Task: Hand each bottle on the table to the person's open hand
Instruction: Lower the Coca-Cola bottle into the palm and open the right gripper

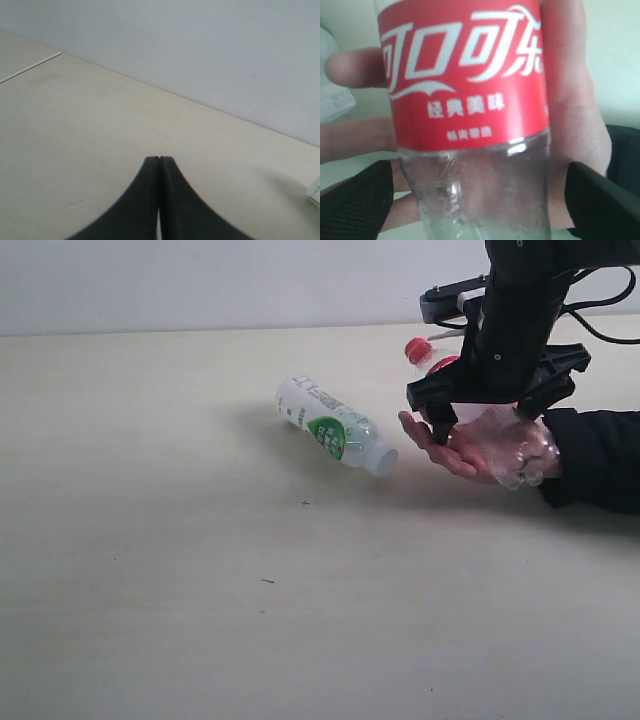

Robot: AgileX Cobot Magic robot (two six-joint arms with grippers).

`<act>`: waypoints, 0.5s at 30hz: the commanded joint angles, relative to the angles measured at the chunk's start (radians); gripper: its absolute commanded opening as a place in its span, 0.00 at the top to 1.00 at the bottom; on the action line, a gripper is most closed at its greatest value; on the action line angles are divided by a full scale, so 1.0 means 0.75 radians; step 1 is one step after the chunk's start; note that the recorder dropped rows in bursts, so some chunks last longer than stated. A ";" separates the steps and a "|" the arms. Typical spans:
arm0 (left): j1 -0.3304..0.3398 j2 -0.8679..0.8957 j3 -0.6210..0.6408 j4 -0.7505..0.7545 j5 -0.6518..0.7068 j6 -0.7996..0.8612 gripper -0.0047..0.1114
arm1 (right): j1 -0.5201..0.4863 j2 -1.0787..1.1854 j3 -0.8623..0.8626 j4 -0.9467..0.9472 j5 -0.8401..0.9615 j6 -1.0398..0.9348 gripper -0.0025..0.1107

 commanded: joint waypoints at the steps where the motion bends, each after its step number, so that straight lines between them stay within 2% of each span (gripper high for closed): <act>1: 0.003 -0.006 0.007 -0.004 -0.001 -0.002 0.96 | -0.008 -0.001 0.002 -0.027 0.022 0.002 0.20; 15: 0.003 -0.006 0.007 -0.004 -0.001 -0.002 0.96 | -0.008 -0.001 0.002 -0.052 0.053 -0.008 0.20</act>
